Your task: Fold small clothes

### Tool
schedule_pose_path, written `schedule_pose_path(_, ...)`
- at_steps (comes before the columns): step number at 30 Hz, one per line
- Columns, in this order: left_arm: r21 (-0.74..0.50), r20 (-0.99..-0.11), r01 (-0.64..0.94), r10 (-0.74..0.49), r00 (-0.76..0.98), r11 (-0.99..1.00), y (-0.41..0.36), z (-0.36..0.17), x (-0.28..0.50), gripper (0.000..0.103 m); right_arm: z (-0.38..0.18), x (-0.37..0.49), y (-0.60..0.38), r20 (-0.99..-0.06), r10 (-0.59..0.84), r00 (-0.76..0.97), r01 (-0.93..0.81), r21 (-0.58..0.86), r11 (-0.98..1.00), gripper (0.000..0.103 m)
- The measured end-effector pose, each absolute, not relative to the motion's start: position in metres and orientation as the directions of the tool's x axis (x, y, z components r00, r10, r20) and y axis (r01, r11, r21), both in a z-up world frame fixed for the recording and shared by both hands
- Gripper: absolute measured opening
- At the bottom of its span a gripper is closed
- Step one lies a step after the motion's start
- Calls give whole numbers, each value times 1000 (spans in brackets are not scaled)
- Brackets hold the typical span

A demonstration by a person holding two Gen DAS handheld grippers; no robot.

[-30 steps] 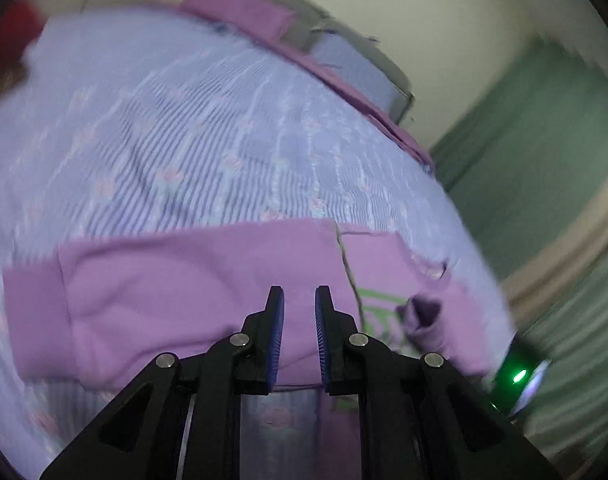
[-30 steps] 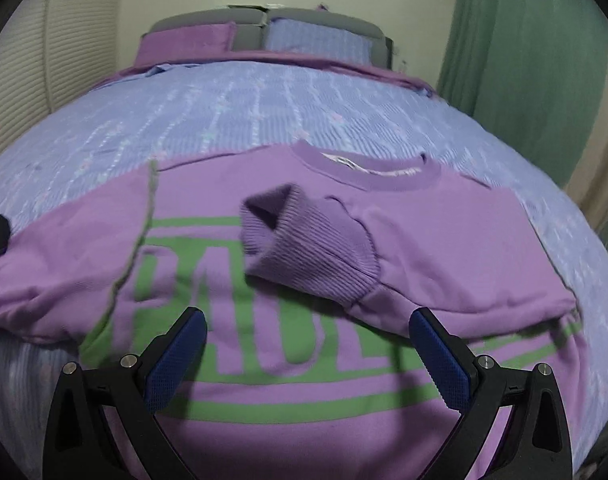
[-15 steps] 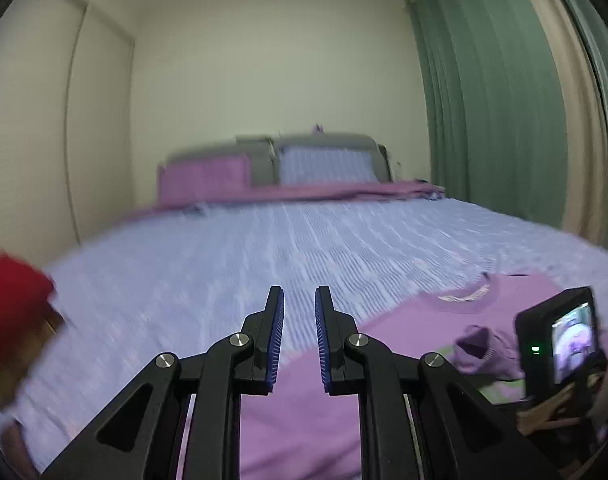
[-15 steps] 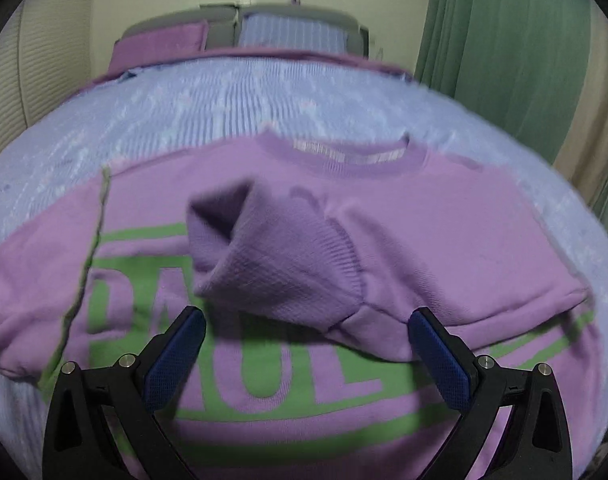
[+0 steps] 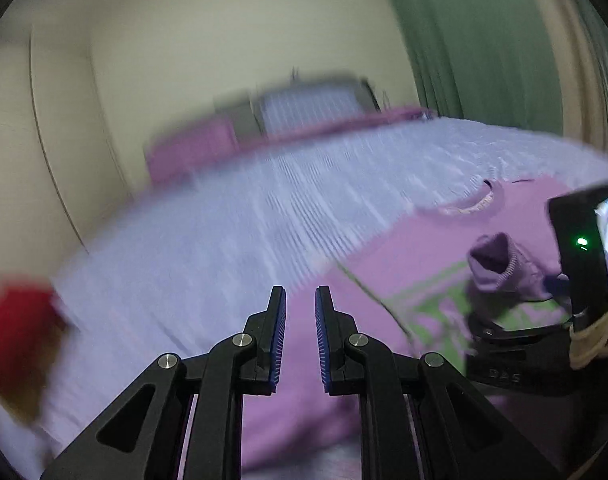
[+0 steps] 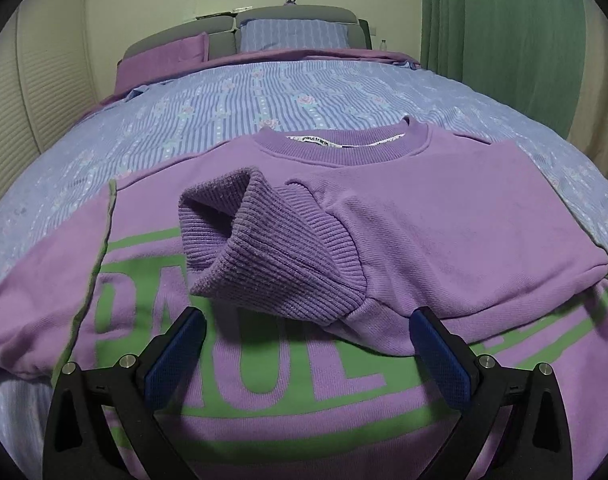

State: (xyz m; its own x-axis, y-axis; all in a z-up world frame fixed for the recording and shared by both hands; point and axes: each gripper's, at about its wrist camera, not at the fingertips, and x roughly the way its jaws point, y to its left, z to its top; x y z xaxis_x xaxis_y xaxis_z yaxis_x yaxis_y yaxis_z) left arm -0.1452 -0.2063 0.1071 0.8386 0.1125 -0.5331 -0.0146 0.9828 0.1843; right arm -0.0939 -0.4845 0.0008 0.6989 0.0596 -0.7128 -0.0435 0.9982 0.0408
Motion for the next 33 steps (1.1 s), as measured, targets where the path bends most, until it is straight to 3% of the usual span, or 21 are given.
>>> schedule_pose_path(3,-28,-641,-89,50,766,996,-177,87,-127,15,0,-94,-485,-713,59,699,-43,40,998,103)
schedule_pose_path(5,-91,-674,-141,43,737,986,-160,73,-122,15,0,-94,-486,-713,60,699,-44,41,998,103)
schedule_pose_path(8,-147,-689,-151,9,724,978,-146,45,-123,15,0,-94,-485,-713,58,699,-43,39,998,103)
schedule_pose_path(16,-346,-620,-108,-141,772,932,-123,28,-133,15,1,-92,-484,-713,56,699,-43,36,998,103)
schedule_pose_path(33,-321,-630,-115,-121,767,940,-127,25,-132,15,1,-92,-483,-713,55,699,-43,35,998,103)
